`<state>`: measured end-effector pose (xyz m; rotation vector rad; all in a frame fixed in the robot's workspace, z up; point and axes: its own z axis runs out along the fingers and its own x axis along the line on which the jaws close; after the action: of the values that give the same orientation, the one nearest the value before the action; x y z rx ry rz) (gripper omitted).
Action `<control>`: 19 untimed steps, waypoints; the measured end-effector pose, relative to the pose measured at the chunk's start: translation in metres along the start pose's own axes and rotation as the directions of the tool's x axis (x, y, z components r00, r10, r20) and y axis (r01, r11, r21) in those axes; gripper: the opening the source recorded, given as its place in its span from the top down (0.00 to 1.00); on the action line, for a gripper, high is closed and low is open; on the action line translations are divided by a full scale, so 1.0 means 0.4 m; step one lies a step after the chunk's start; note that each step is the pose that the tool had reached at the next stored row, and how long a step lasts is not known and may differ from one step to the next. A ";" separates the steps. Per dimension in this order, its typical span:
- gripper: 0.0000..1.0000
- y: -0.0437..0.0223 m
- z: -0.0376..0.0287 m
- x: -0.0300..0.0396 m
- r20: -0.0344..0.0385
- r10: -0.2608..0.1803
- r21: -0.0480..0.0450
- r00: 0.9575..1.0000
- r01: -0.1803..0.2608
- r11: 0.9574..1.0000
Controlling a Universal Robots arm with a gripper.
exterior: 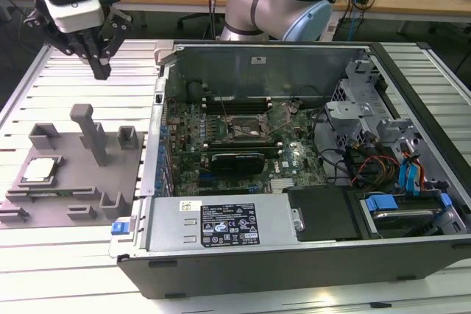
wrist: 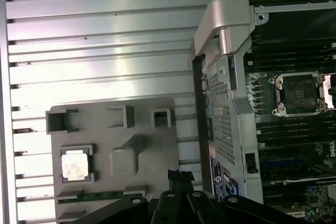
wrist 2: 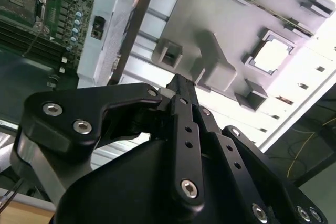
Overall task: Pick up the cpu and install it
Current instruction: 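Reach for the cpu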
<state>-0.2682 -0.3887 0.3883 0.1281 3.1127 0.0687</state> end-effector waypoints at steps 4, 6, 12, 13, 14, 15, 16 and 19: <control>0.89 -0.003 0.004 0.040 0.000 0.000 0.000 1.000 0.000 1.000; 0.89 -0.005 0.005 0.053 0.000 0.000 0.000 1.000 0.000 1.000; 0.89 -0.009 0.007 0.100 0.000 0.000 0.000 1.000 0.000 1.000; 0.89 -0.009 0.008 0.108 0.000 0.000 0.000 1.000 0.000 1.000; 0.89 -0.010 0.008 0.113 0.000 0.000 0.000 1.000 0.000 1.000; 0.89 -0.010 0.008 0.117 0.000 0.000 0.000 1.000 0.000 1.000; 0.89 -0.010 0.009 0.121 0.000 0.000 0.000 1.000 0.000 1.000; 0.89 -0.011 0.010 0.132 0.000 0.000 0.000 1.000 0.000 1.000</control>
<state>-0.3209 -0.3887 0.3829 0.1281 3.1127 0.0687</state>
